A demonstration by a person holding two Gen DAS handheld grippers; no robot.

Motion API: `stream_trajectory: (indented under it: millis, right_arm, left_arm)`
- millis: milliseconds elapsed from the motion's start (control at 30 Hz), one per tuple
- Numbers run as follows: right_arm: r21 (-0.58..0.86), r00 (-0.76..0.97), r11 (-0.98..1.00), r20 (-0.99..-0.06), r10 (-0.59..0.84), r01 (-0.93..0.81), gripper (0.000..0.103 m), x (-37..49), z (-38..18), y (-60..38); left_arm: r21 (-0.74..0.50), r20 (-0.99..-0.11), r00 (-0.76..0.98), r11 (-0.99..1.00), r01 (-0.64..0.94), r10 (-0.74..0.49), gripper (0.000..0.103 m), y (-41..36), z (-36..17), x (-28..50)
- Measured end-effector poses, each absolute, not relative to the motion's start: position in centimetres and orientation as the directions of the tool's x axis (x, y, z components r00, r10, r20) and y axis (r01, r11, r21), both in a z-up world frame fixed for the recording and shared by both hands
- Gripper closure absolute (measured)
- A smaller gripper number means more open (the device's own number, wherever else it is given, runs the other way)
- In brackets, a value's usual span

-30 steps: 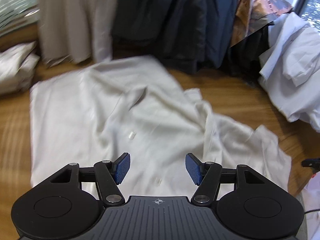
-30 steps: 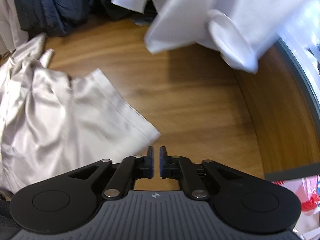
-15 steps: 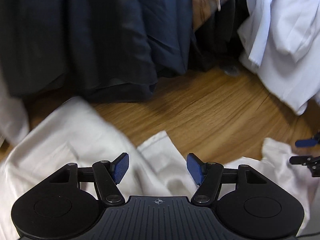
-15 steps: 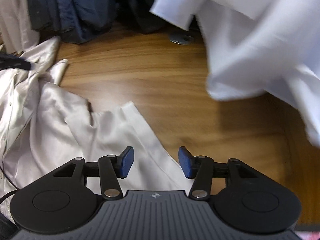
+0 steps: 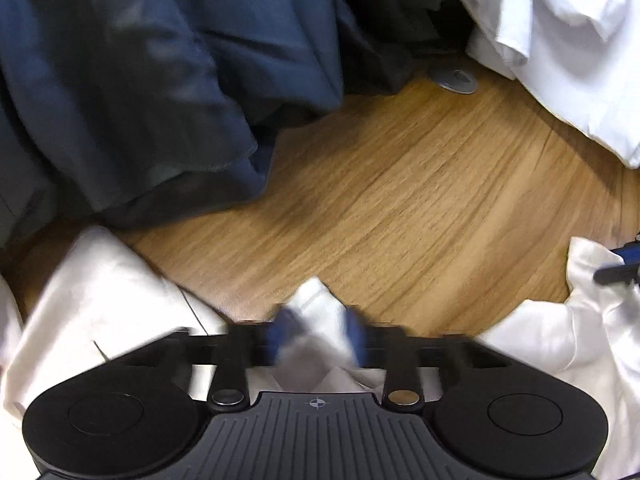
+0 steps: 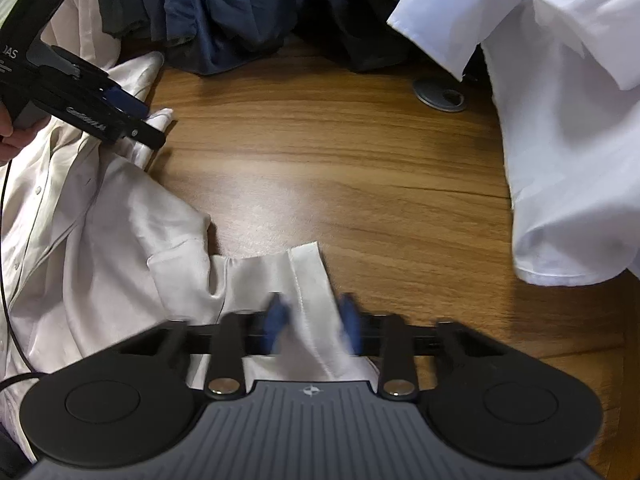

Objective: Fold clothes

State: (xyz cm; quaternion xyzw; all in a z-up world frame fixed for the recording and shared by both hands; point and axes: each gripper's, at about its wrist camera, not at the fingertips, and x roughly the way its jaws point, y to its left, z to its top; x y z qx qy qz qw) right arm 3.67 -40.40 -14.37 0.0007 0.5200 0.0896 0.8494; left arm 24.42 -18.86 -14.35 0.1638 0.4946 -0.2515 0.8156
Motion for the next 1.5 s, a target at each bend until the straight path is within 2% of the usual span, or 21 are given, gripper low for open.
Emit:
stream_trajectory:
  millis: [33,67,300,600,800,1133,1200,1233,1267,1333,1500]
  right_arm:
    - [0.095,0.442,0.984,-0.884,0.154,-0.152,0.099,3.5,-14.4,-40.3]
    - [0.091,0.447,0.985,-0.882,0.149,-0.148,0.099,3.2,-14.2,-40.3]
    - [0.043,0.489,0.999,-0.871,0.052,-0.029,0.1,1.1,-12.2,-42.1]
    - [0.024,0.464,0.984,-0.883,-0.061,0.176,0.1,-4.3,-9.9,-47.0]
    - [0.004,0.442,0.966,-0.89,-0.114,0.257,0.1,-7.4,-10.4,-49.3]
    - [-0.038,0.402,0.974,-0.907,-0.127,0.222,0.099,-7.4,-11.6,-48.7]
    - [-0.072,0.379,0.979,-0.914,-0.142,0.193,0.099,-6.4,-12.1,-48.0]
    - [-0.09,0.378,0.979,-0.913,-0.154,0.182,0.097,-6.3,-12.0,-47.7]
    - [-0.103,0.381,0.98,-0.91,-0.163,0.173,0.091,-6.1,-11.8,-47.5]
    - [-0.119,0.399,0.981,-0.901,-0.173,0.156,0.08,-5.8,-11.1,-47.1]
    - [-0.071,0.49,0.993,-0.865,-0.108,0.094,0.074,-4.1,-8.7,-45.5]
  left_arm:
    - [0.004,-0.886,0.384,0.823,0.568,-0.261,0.1,-18.7,-14.1,24.5]
    - [-0.011,-0.882,0.383,0.826,0.564,-0.273,0.1,-18.4,-13.9,24.7]
    - [-0.058,-0.788,0.497,0.847,0.528,-0.364,0.101,-17.2,-7.7,26.7]
    - [-0.16,-0.609,0.632,0.855,0.494,-0.479,0.101,-17.3,0.4,28.8]
    - [-0.128,-0.623,0.651,0.878,0.461,-0.433,0.101,-16.8,-0.6,29.4]
    - [-0.028,-0.817,0.524,0.923,0.383,-0.242,0.098,-11.2,-7.8,25.9]
    - [-0.064,-0.828,0.508,0.939,0.339,-0.24,0.087,-9.7,-8.6,25.3]
    - [-0.087,-0.822,0.512,0.945,0.316,-0.248,0.076,-8.8,-8.7,24.7]
    - [-0.096,-0.812,0.531,0.952,0.289,-0.243,0.063,-7.7,-8.6,24.0]
    - [-0.1,-0.792,0.57,0.968,0.232,-0.219,0.054,-5.7,-8.4,22.0]
    - [-0.073,-0.801,0.591,0.995,0.064,-0.097,0.052,-1.2,-9.2,18.1]
